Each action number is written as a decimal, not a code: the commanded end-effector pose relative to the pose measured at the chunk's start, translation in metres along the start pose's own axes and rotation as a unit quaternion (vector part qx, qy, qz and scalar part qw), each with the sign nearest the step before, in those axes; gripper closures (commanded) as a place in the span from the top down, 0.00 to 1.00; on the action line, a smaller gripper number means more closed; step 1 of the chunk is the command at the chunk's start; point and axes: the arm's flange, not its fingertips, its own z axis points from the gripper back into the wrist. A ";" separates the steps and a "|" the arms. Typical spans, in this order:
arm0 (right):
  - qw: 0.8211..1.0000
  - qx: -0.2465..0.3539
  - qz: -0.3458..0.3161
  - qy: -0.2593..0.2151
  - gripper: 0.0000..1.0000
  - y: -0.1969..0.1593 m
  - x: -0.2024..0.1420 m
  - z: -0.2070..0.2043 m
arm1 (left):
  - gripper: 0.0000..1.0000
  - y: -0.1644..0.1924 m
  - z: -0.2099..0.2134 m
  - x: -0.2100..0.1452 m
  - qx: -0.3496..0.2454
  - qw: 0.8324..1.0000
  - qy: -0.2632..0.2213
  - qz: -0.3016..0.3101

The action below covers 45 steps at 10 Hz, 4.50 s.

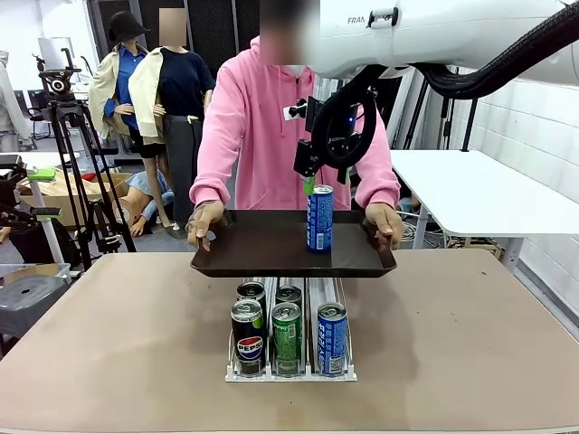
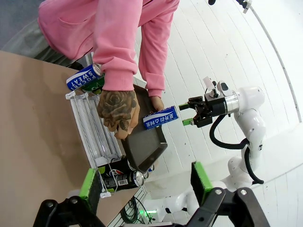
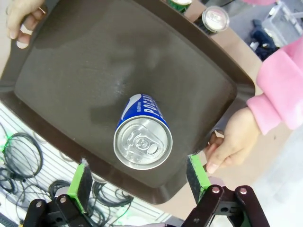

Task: Retrieve and hand over the desired beverage to the person.
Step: Pick up another can of the same type that the person held from the Automatic Can Dispenser.

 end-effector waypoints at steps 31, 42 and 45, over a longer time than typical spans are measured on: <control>0.778 0.473 -0.274 -0.310 1.00 -0.244 -0.334 -0.050 | 1.00 -0.001 0.001 -0.002 -0.004 1.000 0.001 -0.001; 0.778 0.473 -0.274 -0.310 1.00 -0.244 -0.334 -0.050 | 1.00 -0.001 0.001 -0.002 -0.004 1.000 0.001 -0.001; 0.778 0.473 -0.274 -0.310 1.00 -0.244 -0.334 -0.050 | 1.00 -0.001 0.001 -0.002 -0.004 1.000 0.001 -0.001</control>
